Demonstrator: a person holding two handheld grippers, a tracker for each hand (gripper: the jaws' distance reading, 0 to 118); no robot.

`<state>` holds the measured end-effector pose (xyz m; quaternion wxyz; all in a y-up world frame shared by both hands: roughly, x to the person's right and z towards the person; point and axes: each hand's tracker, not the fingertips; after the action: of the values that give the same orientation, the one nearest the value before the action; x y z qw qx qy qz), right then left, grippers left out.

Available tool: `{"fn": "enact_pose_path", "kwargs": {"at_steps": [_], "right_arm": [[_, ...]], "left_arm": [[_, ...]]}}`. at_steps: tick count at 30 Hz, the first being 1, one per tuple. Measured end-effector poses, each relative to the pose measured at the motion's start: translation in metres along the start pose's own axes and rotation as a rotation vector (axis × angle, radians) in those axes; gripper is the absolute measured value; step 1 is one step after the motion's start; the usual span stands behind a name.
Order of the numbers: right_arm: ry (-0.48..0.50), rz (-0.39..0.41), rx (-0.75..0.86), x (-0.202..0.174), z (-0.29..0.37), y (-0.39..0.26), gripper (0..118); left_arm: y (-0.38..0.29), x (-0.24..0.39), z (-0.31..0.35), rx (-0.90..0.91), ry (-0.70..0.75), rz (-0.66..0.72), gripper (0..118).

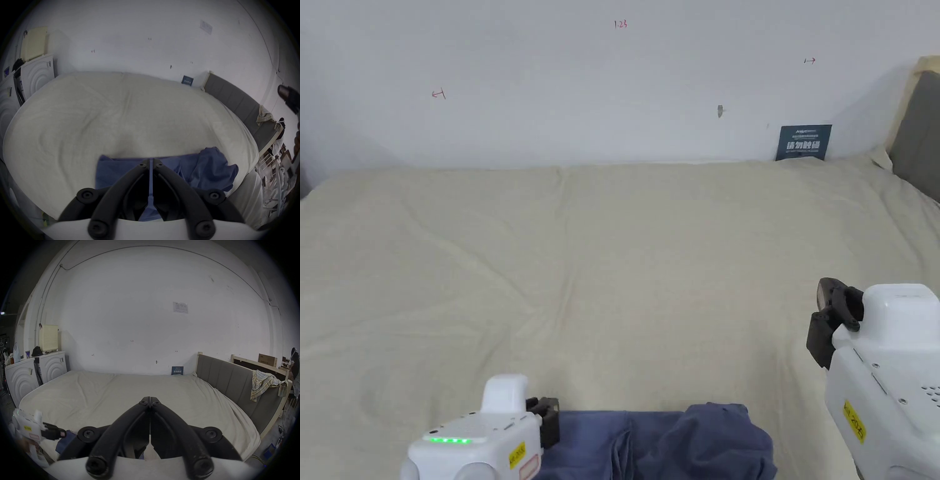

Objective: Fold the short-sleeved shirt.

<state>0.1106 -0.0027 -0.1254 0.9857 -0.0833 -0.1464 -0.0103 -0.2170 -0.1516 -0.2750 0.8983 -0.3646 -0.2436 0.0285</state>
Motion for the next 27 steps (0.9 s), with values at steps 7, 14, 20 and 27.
{"fn": "enact_pose_path", "kwargs": {"at_steps": [7, 14, 20, 27], "right_arm": [[-0.023, 0.013, -0.018, 0.011, -0.003, -0.004, 0], [-0.05, 0.014, -0.04, 0.02, -0.005, -0.009, 0], [-0.061, 0.008, -0.047, 0.023, -0.004, -0.01, 0], [-0.035, 0.014, -0.031, 0.011, -0.005, -0.002, 0]], "left_arm": [[-0.03, 0.034, -0.054, -0.159, -0.009, -0.059, 4], [-0.059, 0.072, -0.09, -0.276, -0.009, -0.125, 4], [-0.031, 0.049, -0.066, -0.231, -0.128, 0.044, 4], [0.022, 0.001, 0.005, -0.043, -0.279, 0.184, 4]]}}
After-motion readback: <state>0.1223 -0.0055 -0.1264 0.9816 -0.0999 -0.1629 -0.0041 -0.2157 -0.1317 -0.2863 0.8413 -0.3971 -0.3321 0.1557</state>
